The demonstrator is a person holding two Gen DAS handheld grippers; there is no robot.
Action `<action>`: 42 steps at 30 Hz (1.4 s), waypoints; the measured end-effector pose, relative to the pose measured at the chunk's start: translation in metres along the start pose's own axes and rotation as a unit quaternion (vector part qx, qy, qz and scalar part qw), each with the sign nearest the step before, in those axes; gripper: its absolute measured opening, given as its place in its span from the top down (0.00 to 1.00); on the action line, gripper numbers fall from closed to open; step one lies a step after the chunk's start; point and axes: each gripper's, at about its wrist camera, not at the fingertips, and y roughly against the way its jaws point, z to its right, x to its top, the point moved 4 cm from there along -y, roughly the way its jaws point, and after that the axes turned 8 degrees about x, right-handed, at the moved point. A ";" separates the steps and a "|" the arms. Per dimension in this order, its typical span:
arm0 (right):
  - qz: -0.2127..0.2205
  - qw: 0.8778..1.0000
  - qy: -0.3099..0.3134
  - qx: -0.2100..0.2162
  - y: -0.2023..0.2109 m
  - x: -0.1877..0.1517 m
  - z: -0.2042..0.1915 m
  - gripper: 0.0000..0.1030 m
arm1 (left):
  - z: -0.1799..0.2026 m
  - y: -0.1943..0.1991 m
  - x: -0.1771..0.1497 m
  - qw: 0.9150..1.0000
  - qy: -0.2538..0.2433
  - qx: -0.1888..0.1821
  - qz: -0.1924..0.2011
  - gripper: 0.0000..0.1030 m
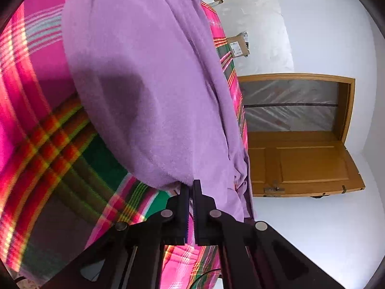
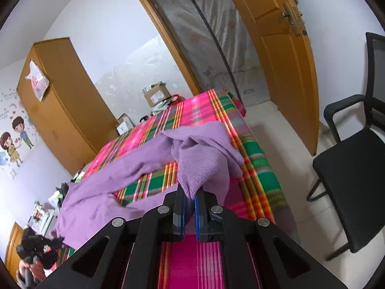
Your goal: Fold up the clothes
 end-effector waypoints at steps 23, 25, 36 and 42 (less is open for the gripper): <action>-0.069 0.996 0.050 -0.040 0.015 -0.041 0.015 0.67 | 0.050 0.008 -0.033 0.991 -0.117 0.062 -0.005 0.84; -0.061 0.995 0.061 -0.039 0.018 -0.036 0.012 0.67 | 0.063 0.000 -0.038 0.988 -0.140 0.061 -0.015 0.83; -0.047 0.988 0.141 -0.033 -0.001 0.018 -0.004 0.56 | 0.139 -0.083 -0.099 0.948 -0.282 0.059 -0.135 0.79; -0.092 0.981 0.170 -0.020 -0.040 0.038 -0.003 0.53 | 0.188 -0.150 -0.152 0.913 -0.335 0.011 -0.233 0.77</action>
